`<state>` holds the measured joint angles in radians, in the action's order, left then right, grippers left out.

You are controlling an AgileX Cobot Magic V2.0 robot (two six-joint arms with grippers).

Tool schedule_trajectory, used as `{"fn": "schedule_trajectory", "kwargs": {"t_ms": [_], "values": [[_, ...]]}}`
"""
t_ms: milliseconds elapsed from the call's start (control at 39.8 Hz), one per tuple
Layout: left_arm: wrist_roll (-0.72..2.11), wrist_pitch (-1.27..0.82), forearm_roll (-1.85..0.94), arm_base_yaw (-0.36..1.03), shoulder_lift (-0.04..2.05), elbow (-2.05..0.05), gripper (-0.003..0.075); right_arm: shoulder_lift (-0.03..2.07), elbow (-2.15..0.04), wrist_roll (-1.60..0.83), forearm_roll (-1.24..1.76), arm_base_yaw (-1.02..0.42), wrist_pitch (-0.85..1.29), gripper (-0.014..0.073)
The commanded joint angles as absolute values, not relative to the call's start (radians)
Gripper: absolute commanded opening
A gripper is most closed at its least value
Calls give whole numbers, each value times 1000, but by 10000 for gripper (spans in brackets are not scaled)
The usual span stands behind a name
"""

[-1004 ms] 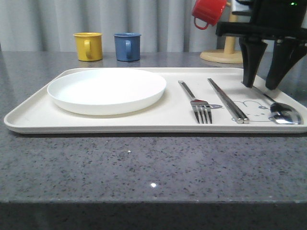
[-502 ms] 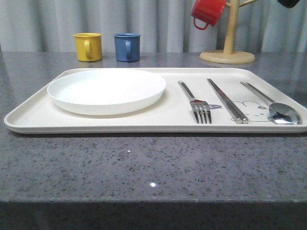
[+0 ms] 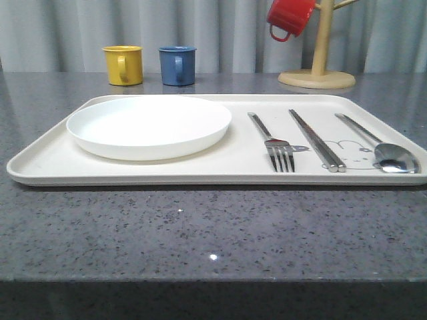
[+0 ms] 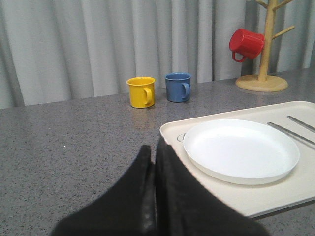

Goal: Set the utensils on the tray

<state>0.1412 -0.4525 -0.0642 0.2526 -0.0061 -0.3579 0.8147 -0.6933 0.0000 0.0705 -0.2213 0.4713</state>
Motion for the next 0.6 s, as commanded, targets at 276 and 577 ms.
{"fn": "schedule_trajectory", "kwargs": {"t_ms": [276, 577], "values": [[129, -376, -74, 251, -7, -381, -18, 357, -351, -17, 57, -220, 106, -68], [129, -376, -74, 251, -7, -381, -18, 319, -341, -17, 57, -220, 127, -68]]}}
